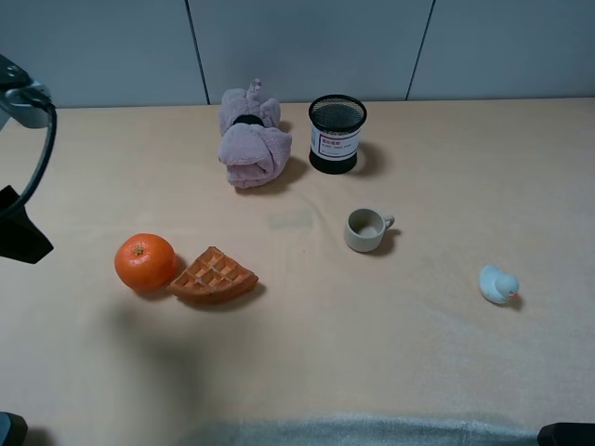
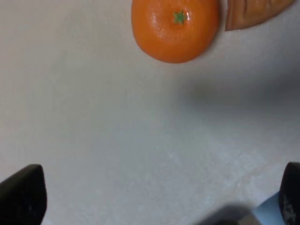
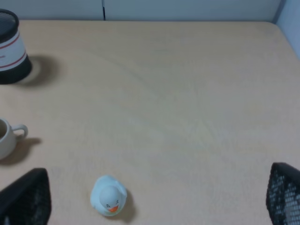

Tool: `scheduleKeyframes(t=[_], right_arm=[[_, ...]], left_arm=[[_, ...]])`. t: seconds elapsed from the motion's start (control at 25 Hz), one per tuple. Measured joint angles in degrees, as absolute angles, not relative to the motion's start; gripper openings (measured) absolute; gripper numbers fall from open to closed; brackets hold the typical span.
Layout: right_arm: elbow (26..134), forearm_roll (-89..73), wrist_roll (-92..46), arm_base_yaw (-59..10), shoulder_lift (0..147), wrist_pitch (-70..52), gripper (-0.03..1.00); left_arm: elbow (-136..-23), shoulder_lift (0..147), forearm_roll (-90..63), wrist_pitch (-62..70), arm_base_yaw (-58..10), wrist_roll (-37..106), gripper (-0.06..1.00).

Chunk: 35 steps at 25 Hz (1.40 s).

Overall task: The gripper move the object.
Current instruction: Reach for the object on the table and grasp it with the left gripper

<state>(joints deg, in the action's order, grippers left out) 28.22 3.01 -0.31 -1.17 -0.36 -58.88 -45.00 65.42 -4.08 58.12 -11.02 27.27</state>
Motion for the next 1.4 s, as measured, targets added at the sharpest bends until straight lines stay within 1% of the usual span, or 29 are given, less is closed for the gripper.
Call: scheduleKeyframes(t=[0.36, 0.64, 0.84, 1.28, 1.4], right_arm=[[28.22, 3.01, -0.31, -1.17, -0.36, -58.88, 0.69], [28.22, 3.01, -0.31, -1.17, -0.36, -58.88, 0.69], [28.22, 3.01, -0.31, -1.17, -0.36, -58.88, 0.69], [28.22, 3.01, -0.31, -1.17, -0.36, -58.88, 0.69], [28.22, 3.01, -0.31, -1.17, -0.36, -58.88, 0.69]], left_arm=[[-48.15, 77.70, -2.68, 56.04, -16.22, 30.98, 0.99], [-49.10, 83.63, 0.00, 54.18, -19.48, 32.64, 0.99], [-49.18, 86.85, 1.16, 52.61, -20.65, 34.75, 0.99], [-49.18, 92.43, 1.75, 48.24, -20.77, 39.89, 0.99], [-49.18, 95.29, 2.42, 46.99, -22.23, 41.23, 0.99]])
